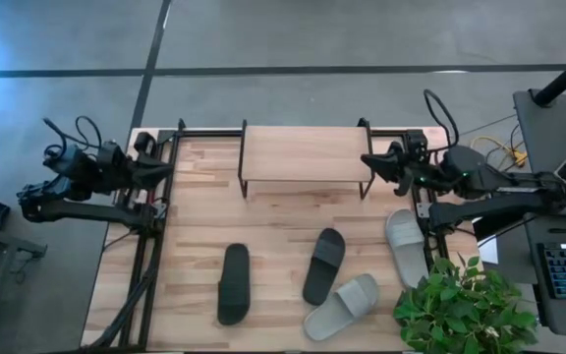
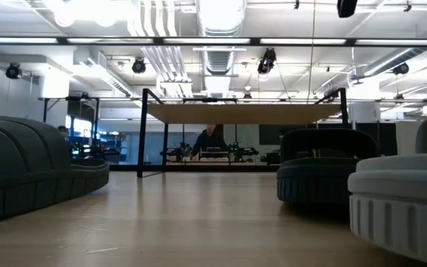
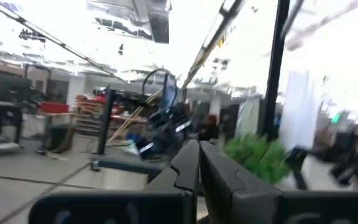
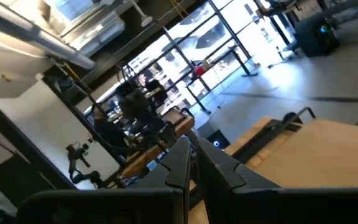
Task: Pick and place slides into the shelf
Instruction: Put the right gray slide under the shelf
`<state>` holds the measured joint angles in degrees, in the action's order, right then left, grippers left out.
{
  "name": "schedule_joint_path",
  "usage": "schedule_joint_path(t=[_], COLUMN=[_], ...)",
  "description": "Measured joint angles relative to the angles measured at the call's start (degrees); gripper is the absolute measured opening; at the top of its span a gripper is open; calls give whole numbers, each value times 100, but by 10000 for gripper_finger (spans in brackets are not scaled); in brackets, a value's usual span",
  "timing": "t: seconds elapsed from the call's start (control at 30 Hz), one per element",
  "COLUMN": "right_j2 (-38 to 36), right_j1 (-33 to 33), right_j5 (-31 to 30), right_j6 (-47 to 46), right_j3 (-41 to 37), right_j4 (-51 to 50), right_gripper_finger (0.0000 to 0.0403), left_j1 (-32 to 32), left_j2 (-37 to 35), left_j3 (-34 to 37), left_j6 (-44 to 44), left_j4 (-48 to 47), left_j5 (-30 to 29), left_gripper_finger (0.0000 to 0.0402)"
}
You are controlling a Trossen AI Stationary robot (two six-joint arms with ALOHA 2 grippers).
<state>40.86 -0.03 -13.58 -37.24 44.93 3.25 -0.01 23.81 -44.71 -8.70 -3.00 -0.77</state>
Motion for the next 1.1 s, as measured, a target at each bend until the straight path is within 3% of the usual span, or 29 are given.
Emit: schedule_joint_path(t=[0.2,0.4,0.6,0.9,1.1], right_j2=[49,359,723,1479,2322], right_j1=[0,-82,-331,-374,-367], right_j5=[0,-177,-391,-298,-336], right_j6=[-325,-312,-178,436,1015], right_j3=[0,0,77,2101,3345], right_j4=[21,63,-192,-4036,-6514], right_gripper_finger=[22,23,56,151,168], left_j1=[0,-2,0,-3,0], left_j2=[56,152,388,549,591], left_j3=[-3,-4,-4,-6,2], left_j6=[-102,-143,-143,-137,200], left_j4=[722,709,791,855,745], left_j5=[-109,-132,-420,-1242,-1787], left_gripper_finger=[0,0,0,0,0])
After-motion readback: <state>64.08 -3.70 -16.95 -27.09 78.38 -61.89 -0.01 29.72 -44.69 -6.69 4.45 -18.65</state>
